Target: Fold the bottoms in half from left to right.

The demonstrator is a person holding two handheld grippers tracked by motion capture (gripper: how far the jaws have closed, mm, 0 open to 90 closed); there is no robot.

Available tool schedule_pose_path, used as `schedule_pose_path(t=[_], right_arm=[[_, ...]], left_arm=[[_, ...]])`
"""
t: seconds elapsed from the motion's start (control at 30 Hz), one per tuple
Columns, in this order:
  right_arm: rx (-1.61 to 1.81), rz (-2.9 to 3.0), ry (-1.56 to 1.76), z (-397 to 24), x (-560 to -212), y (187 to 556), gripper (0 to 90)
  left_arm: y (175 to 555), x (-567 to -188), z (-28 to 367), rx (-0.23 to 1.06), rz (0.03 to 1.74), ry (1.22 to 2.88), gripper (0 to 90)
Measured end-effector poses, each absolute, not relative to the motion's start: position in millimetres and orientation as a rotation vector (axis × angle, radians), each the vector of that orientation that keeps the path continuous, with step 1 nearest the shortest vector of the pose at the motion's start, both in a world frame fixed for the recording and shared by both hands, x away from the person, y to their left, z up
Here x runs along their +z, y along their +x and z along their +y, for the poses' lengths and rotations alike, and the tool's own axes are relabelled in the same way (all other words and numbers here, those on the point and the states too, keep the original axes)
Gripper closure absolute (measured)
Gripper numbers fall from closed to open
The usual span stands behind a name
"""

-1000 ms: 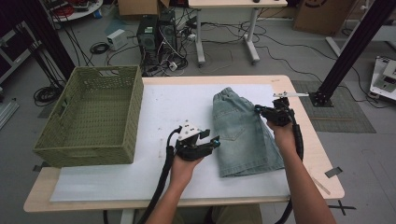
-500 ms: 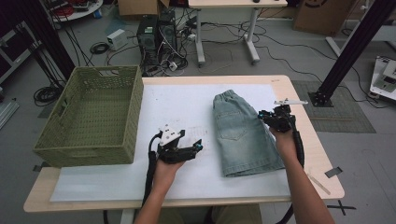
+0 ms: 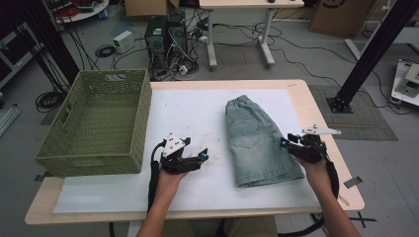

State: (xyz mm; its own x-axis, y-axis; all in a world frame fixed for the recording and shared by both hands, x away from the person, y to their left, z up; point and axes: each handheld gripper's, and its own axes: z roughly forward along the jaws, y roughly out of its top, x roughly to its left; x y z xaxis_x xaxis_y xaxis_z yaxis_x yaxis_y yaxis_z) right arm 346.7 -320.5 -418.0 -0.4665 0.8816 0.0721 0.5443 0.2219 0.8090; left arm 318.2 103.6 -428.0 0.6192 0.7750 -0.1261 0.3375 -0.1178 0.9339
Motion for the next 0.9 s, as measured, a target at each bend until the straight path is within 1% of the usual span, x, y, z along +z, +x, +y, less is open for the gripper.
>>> schedule_pose_path(t=[0.2,0.47,0.6,0.67,0.9], right_arm=[[1.097,2.19,1.308,-315.5,-430.2,338.8,62.8],[1.041,2.265,1.346,-307.3,-442.7,330.3,62.5],[1.039,2.284,1.346,-309.2,-446.9,327.1,79.2],[1.035,2.292,1.32,-309.5,-445.3,325.6,85.4],[0.996,2.213,1.26,-320.1,-428.1,308.6,86.4]], left_arm=[[318.5,-428.0,101.9,0.472,0.916,1.711,24.3],[318.3,-428.6,101.0,0.46,0.908,1.72,24.4],[317.5,-428.8,100.2,0.458,0.908,1.723,24.4],[317.4,-428.8,100.6,0.46,0.912,1.721,24.4],[317.3,-429.3,103.1,0.464,0.926,1.72,24.4]])
